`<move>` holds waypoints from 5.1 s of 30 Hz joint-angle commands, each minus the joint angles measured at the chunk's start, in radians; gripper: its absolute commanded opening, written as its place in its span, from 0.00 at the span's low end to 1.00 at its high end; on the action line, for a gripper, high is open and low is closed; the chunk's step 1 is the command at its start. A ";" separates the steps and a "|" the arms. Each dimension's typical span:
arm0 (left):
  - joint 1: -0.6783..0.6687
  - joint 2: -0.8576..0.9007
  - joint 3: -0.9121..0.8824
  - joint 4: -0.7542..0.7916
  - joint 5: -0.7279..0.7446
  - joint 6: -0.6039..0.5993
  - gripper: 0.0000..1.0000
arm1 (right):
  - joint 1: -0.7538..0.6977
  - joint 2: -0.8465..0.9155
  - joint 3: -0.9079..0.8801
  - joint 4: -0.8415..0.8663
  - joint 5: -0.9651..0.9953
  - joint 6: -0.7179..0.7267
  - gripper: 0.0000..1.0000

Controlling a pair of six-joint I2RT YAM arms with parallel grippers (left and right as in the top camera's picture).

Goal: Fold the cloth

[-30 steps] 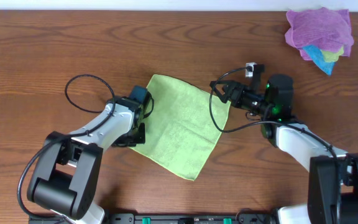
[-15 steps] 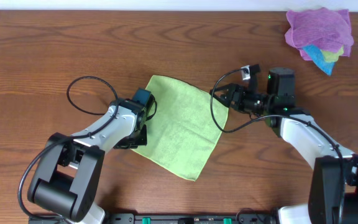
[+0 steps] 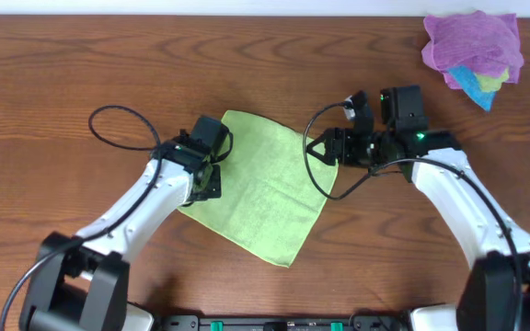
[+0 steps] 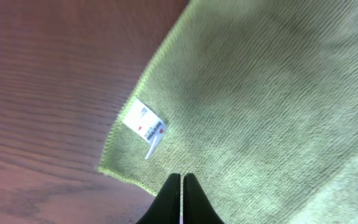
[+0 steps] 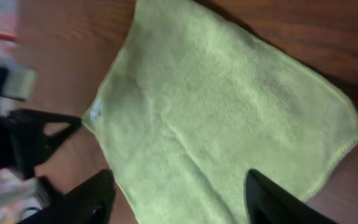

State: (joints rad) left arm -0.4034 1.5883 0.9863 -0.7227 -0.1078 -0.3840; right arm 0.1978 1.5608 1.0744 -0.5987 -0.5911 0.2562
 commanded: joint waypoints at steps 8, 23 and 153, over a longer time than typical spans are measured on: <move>-0.003 -0.004 0.016 0.062 -0.049 0.022 0.06 | 0.158 -0.011 0.016 -0.105 0.369 -0.026 0.02; -0.003 0.100 0.015 0.103 -0.030 0.048 0.06 | 0.174 0.241 0.016 0.022 0.514 0.029 0.02; 0.098 -0.269 -0.049 -0.109 0.196 0.076 0.06 | 0.254 -0.418 -0.287 -0.350 0.447 0.147 0.43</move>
State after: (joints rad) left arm -0.3077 1.3830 0.9993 -0.8238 0.0761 -0.2890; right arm 0.4438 1.1561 0.8062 -0.9546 -0.1421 0.3882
